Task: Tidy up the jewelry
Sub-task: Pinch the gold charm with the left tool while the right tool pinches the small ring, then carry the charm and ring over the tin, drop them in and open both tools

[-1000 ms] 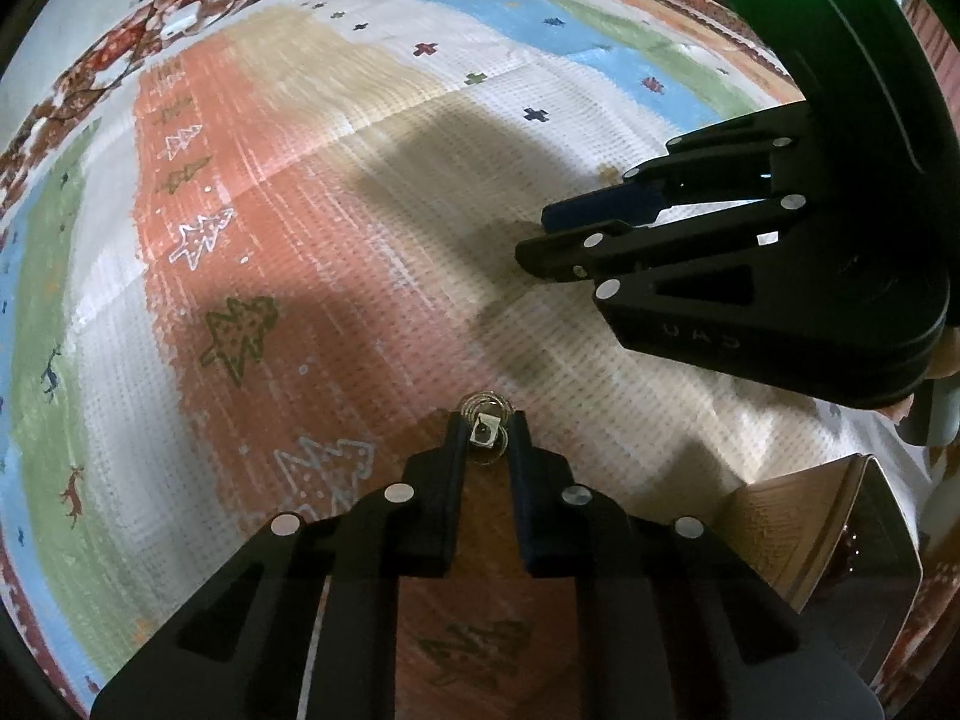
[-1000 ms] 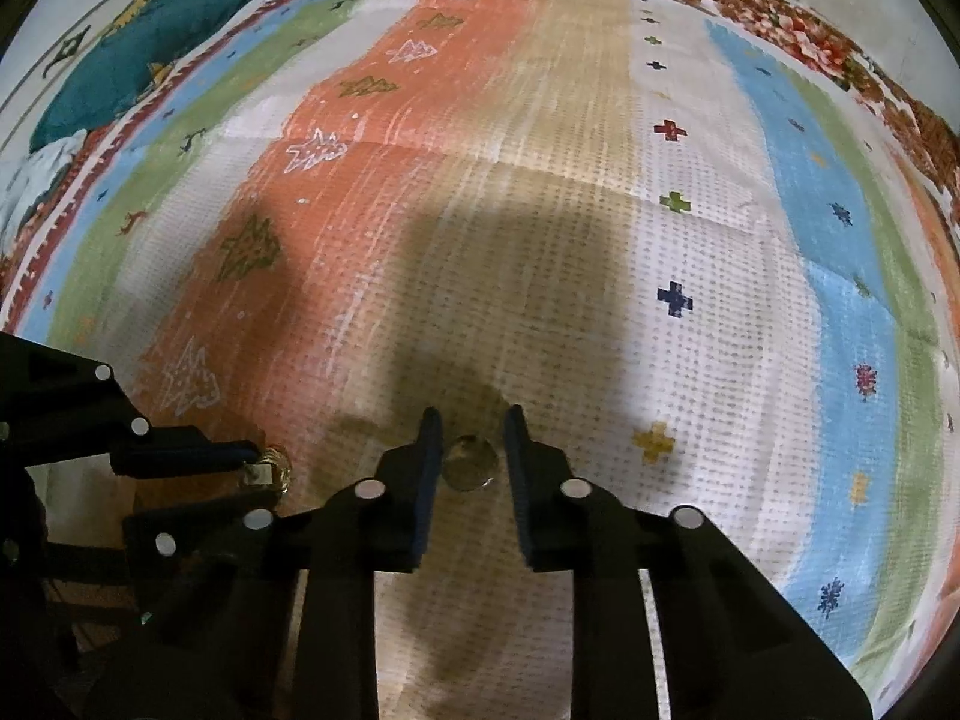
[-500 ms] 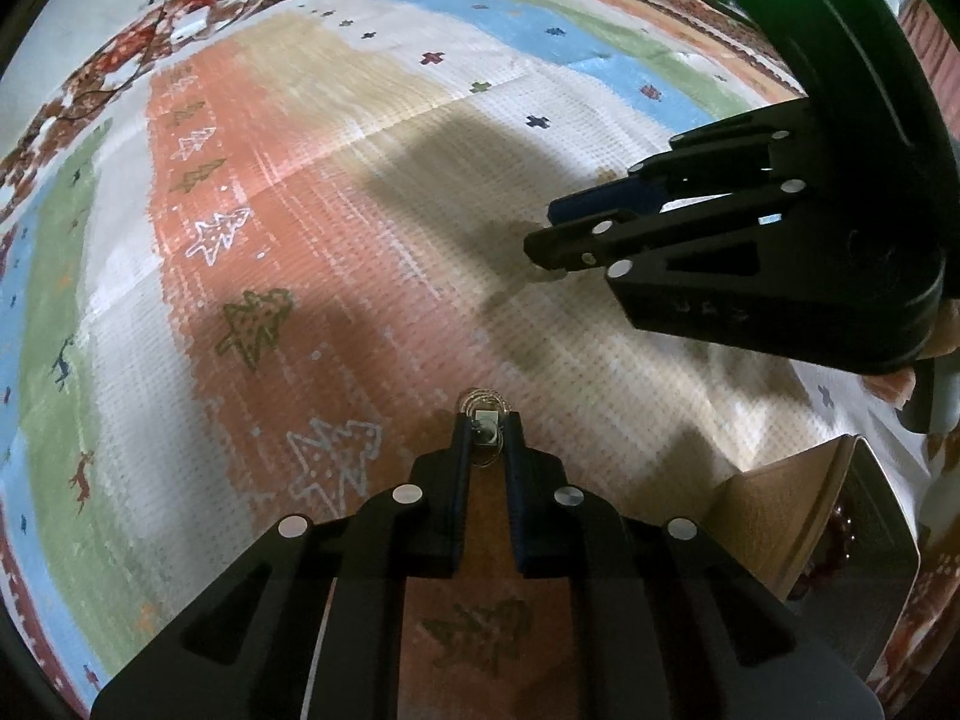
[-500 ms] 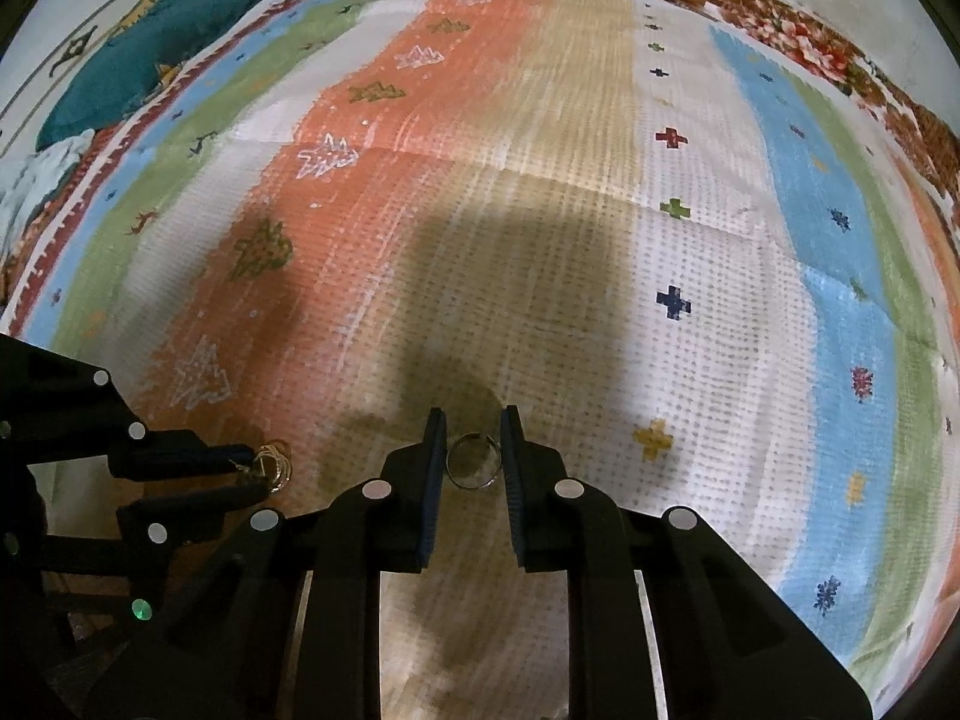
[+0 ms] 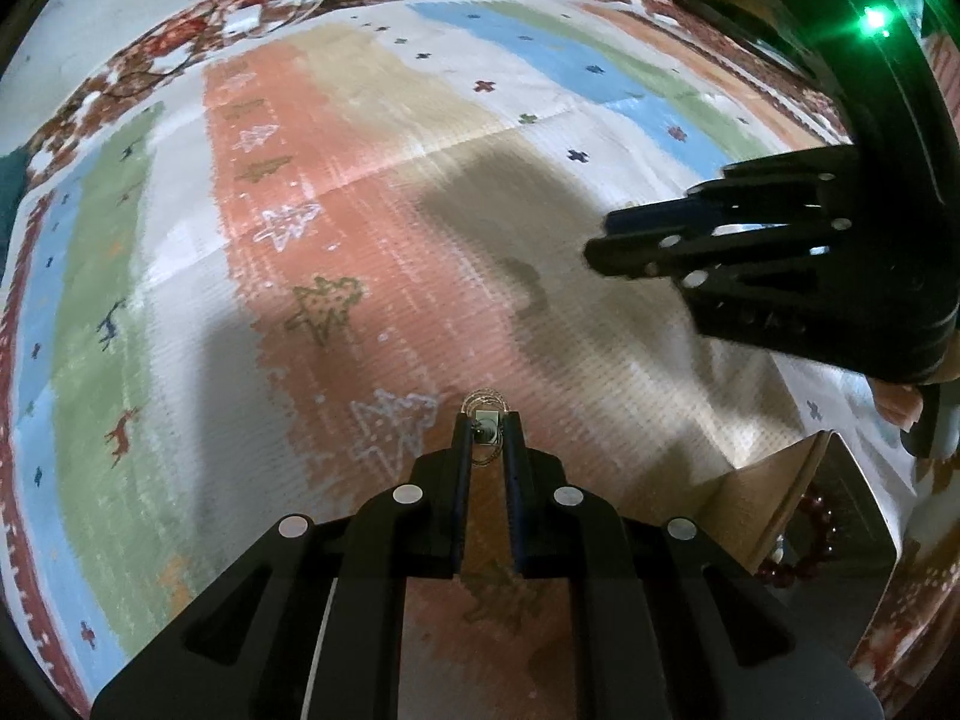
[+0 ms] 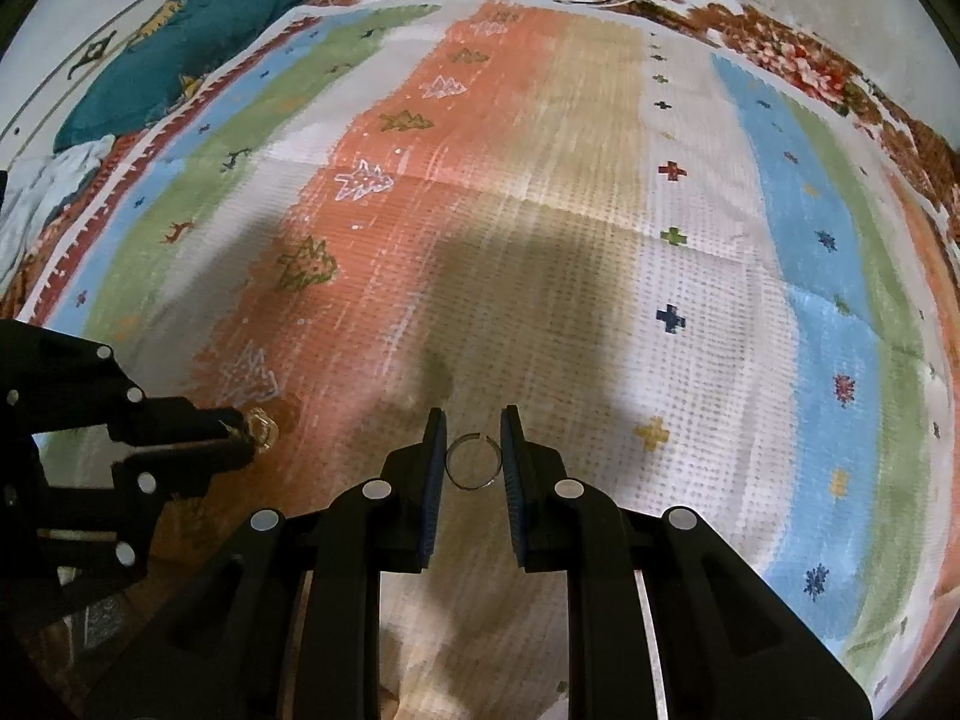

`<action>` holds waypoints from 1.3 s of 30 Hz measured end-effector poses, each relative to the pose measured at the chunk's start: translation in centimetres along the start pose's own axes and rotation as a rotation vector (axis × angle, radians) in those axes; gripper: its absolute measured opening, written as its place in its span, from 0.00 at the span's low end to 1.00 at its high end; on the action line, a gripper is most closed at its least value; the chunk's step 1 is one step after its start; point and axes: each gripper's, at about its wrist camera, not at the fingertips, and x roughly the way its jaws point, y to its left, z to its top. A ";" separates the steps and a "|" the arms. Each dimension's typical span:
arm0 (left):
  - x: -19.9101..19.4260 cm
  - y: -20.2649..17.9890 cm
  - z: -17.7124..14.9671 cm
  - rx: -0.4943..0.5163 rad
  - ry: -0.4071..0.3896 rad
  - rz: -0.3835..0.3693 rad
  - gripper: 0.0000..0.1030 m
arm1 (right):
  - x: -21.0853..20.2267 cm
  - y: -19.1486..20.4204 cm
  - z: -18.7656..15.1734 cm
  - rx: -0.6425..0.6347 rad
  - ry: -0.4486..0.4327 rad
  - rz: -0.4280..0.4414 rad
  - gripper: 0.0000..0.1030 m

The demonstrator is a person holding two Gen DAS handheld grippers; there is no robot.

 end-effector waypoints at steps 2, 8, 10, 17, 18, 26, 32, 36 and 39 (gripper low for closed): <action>-0.5 0.1 -0.3 -0.007 -0.012 0.008 0.10 | -0.3 -0.1 -0.2 0.001 0.001 0.003 0.18; -2.3 0.1 -0.4 -0.049 -0.064 0.031 0.10 | -1.6 0.1 -0.7 0.000 -0.017 0.011 0.18; -2.8 0.0 -0.4 -0.065 -0.075 0.040 0.10 | -2.3 0.1 -0.9 0.007 -0.029 0.020 0.18; -4.3 -0.4 -0.8 -0.105 -0.106 0.044 0.10 | -4.3 0.6 -1.7 0.014 -0.059 0.042 0.18; -4.5 -0.5 -0.9 -0.107 -0.110 0.035 0.10 | -4.4 0.6 -1.7 0.014 -0.061 0.043 0.18; -6.0 -1.4 -1.6 -0.104 -0.154 0.029 0.10 | -5.9 1.0 -2.3 0.007 -0.088 0.050 0.18; -7.5 -2.2 -1.9 -0.107 -0.195 0.012 0.10 | -7.1 1.4 -3.0 0.005 -0.109 0.053 0.18; -8.5 -2.8 -2.1 -0.107 -0.221 0.001 0.10 | -8.0 2.0 -3.5 -0.004 -0.124 0.060 0.18; -9.1 -3.3 -2.4 -0.105 -0.235 -0.002 0.10 | -8.9 2.2 -3.9 -0.004 -0.143 0.071 0.18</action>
